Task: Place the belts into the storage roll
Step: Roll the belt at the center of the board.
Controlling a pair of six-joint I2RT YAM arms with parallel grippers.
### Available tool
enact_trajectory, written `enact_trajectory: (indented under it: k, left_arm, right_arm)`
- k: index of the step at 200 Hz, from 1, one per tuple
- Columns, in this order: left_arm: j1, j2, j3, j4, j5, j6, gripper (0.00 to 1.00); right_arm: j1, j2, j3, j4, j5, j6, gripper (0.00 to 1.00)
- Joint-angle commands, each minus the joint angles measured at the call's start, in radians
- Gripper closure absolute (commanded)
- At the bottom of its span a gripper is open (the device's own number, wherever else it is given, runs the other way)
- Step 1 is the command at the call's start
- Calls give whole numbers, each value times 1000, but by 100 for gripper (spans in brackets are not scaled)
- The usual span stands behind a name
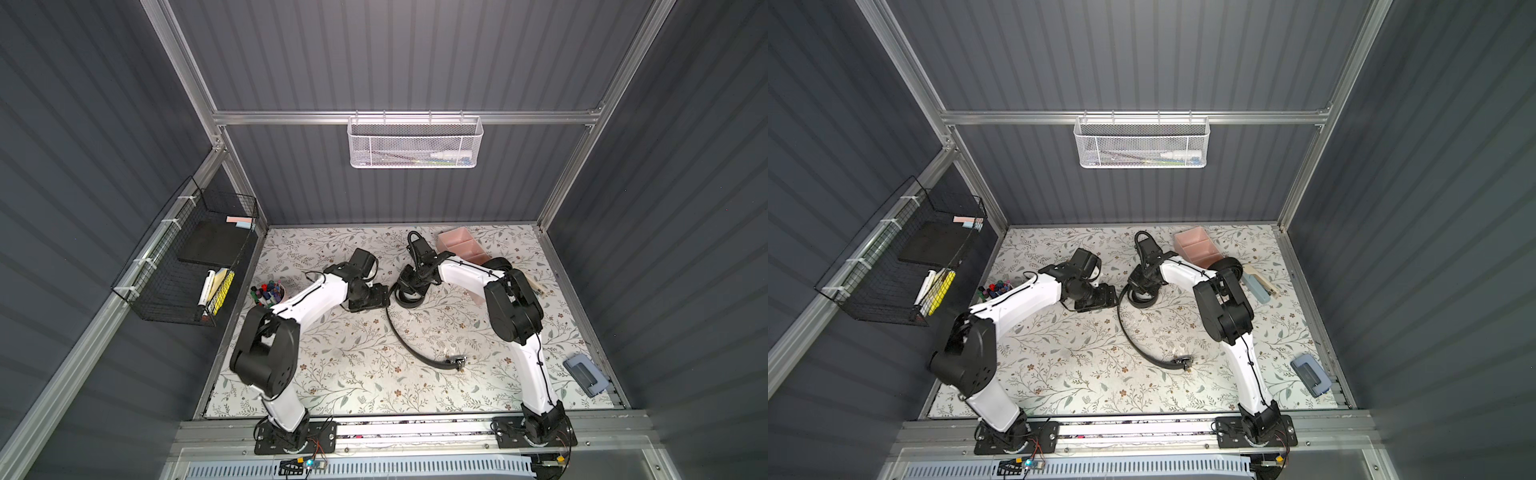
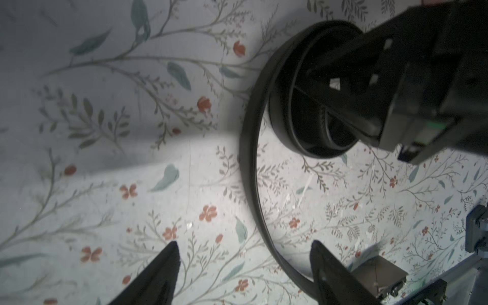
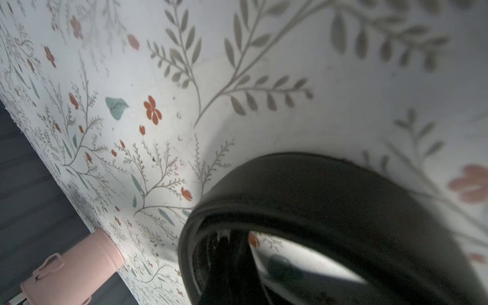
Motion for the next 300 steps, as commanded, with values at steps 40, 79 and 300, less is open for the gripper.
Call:
enact_trajectory:
  k: [40, 79, 300]
  left_arm:
    - [4, 188, 134, 32, 56, 110, 44]
    - [4, 254, 157, 10, 105, 170, 53]
    - [-112, 45, -220, 106, 169, -80, 75]
  right_arm:
    - [-51, -37, -105, 64, 75, 146, 100]
    - [-53, -10, -49, 55, 85, 160, 100]
    - [-69, 88, 127, 16, 46, 143, 100]
